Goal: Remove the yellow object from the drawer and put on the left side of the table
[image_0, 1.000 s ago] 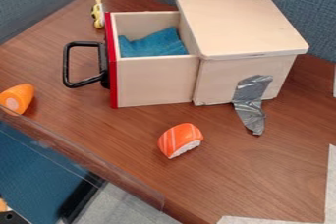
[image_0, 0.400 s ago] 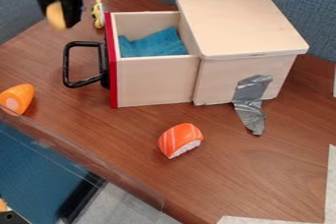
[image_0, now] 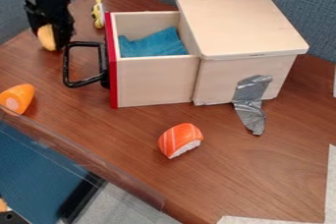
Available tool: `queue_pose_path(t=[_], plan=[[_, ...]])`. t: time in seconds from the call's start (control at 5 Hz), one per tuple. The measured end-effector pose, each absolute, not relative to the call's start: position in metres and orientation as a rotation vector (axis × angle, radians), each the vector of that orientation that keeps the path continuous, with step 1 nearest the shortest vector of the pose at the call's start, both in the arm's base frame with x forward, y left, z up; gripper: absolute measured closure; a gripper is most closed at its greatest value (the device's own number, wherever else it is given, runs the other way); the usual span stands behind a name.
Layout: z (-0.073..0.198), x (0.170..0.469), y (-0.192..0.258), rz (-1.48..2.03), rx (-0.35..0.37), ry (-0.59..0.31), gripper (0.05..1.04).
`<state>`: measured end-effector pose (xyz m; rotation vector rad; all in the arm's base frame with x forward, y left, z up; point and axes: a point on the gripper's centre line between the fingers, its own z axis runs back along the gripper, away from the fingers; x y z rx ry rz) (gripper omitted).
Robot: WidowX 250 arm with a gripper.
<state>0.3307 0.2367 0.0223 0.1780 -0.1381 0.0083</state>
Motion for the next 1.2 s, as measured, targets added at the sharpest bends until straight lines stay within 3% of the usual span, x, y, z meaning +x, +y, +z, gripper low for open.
queue_pose_path(t=[0.2, 0.4, 0.6, 0.8, 1.2], plan=[[0.013, 0.325, 0.244, 0.029, 0.188, -0.115, 0.128], [0.013, 0.322, 0.242, 0.020, 0.181, -0.111, 0.088], [0.029, 0.319, 0.237, 0.020, 0.151, -0.139, 0.087], [0.067, 0.312, 0.237, 0.031, 0.131, -0.212, 0.087], [0.103, 0.280, 0.242, 0.022, 0.124, -0.225, 0.086]])
